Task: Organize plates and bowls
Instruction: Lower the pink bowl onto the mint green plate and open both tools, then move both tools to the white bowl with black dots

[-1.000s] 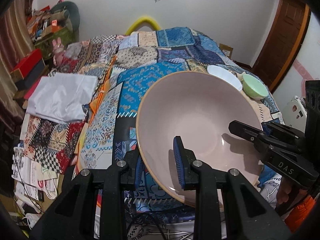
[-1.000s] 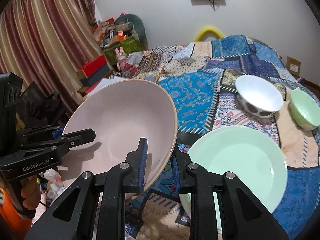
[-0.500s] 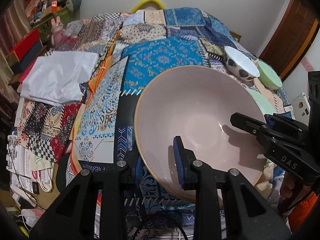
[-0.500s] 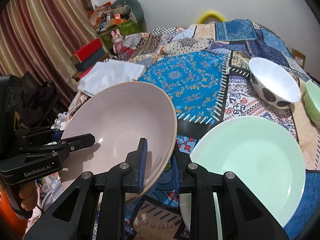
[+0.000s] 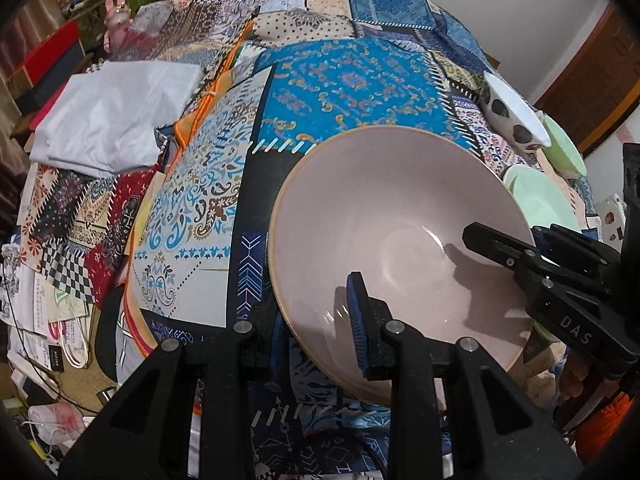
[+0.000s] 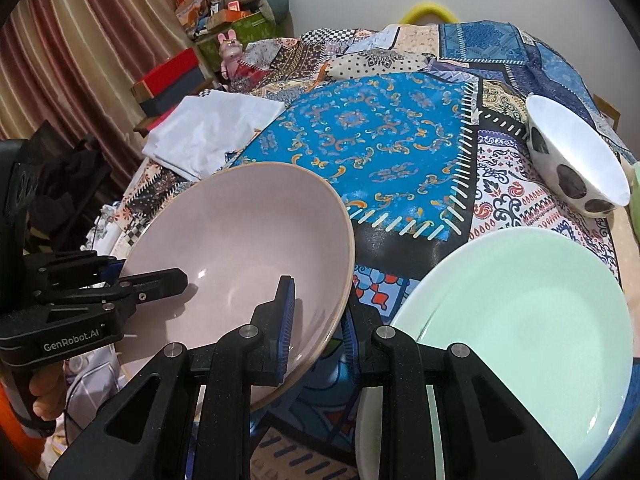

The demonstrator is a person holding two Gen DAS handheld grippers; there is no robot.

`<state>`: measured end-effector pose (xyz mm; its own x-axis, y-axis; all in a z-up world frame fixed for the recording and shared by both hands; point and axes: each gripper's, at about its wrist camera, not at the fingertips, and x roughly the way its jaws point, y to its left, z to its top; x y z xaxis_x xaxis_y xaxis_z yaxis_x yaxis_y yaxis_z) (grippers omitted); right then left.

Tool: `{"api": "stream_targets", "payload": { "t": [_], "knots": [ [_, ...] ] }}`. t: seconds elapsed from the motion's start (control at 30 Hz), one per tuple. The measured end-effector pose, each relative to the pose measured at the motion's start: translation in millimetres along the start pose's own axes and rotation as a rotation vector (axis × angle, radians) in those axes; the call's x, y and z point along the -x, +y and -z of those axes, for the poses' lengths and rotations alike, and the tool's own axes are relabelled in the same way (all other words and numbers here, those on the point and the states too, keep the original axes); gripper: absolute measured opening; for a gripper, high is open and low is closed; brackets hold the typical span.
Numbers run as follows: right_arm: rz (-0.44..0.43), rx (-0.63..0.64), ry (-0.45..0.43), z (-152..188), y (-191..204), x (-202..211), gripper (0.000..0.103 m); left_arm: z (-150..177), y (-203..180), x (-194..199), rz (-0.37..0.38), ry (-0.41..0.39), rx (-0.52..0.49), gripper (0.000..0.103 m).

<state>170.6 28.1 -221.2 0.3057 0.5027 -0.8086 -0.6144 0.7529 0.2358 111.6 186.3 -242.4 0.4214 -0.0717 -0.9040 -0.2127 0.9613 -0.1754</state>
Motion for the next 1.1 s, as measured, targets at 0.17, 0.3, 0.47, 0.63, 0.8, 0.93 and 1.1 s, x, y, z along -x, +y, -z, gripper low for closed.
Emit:
{"api": "stream_targets", "payload": {
  "t": [0.17,0.3,0.47,0.63,0.8,0.93,1.1],
  "knots": [
    [0.005,-0.014,0.012,-2.1,-2.6,-4.4,0.023,-2.4,-2.5,-4.0,-0.016,-0.003,-0.008,0.028],
    [0.011,-0.020,0.020,-2.3,-6.0,-4.4,0.023,-2.6,-6.8,-5.6,-0.028,-0.008,-0.021,0.028],
    [0.014,-0.031,-0.021,-4.4,-12.0,11.9,0.023,-2.8,-8.3,-1.6,-0.026,-0.009,-0.018,0.028],
    [0.015,-0.017,-0.093,-5.9,-15.5,40.5,0.023,-3.6,-8.8,20.3,-0.031,-0.061,-0.007,0.028],
    [0.032,-0.010,-0.157,-5.2,-23.3,71.7,0.024,-8.7,-20.5,52.6,-0.037,-0.142,-0.018,0.028],
    [0.051,-0.015,-0.200,-3.4,-34.7,94.2,0.026,-13.1,-42.0,79.3,-0.045,-0.216,-0.054,0.028],
    [0.085,-0.033,-0.258,1.0,-55.2,120.5,0.031,-20.7,-76.8,96.9,-0.046,-0.258,-0.115,0.028]
  ]
}}
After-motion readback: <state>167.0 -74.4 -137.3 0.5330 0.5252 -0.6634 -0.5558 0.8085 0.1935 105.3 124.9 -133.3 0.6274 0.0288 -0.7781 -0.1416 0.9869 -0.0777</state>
